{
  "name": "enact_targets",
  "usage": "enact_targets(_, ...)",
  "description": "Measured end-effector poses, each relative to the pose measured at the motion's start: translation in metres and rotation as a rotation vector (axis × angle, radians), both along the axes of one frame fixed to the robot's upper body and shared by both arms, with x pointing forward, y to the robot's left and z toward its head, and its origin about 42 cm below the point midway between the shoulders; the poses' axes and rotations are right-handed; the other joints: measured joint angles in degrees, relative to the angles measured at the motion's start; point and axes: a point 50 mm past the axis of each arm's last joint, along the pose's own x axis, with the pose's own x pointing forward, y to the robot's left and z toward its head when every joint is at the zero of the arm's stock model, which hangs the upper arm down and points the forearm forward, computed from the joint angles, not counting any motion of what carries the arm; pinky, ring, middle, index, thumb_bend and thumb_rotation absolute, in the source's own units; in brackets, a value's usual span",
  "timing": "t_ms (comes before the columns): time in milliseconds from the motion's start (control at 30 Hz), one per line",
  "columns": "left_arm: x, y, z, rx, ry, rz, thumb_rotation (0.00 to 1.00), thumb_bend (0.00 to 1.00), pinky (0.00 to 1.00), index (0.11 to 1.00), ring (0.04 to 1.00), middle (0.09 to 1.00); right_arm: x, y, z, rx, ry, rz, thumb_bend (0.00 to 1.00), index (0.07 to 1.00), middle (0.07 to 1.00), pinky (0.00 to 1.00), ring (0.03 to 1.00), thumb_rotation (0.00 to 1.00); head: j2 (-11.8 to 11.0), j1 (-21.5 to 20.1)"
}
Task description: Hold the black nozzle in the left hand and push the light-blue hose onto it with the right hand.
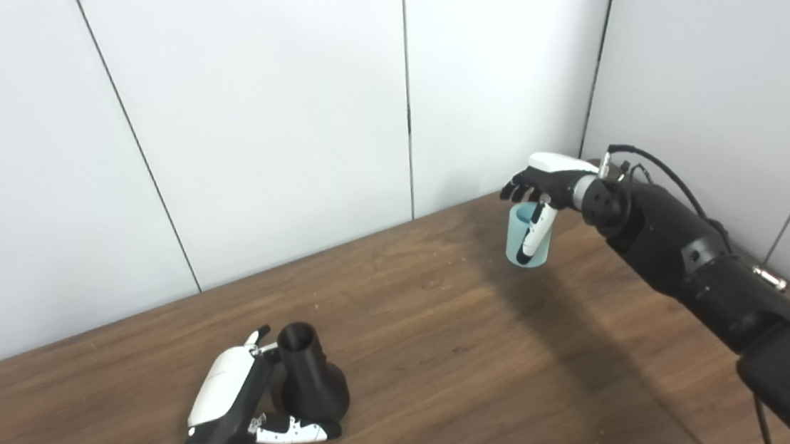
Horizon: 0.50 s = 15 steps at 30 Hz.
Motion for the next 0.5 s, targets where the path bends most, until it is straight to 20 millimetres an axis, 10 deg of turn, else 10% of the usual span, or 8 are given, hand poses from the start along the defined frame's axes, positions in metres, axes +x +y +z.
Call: enact_targets(500,0.0,0.0021,0.0016,0.009,0.0,-0.007,0.0,0.53,1.0,0.485,0.678,0.49,-0.0047,-0.0007,-0.0055,-0.008,-0.001,0.002,0.78,0.702,0.683,0.51,0.601,0.0,0.35,-0.18)
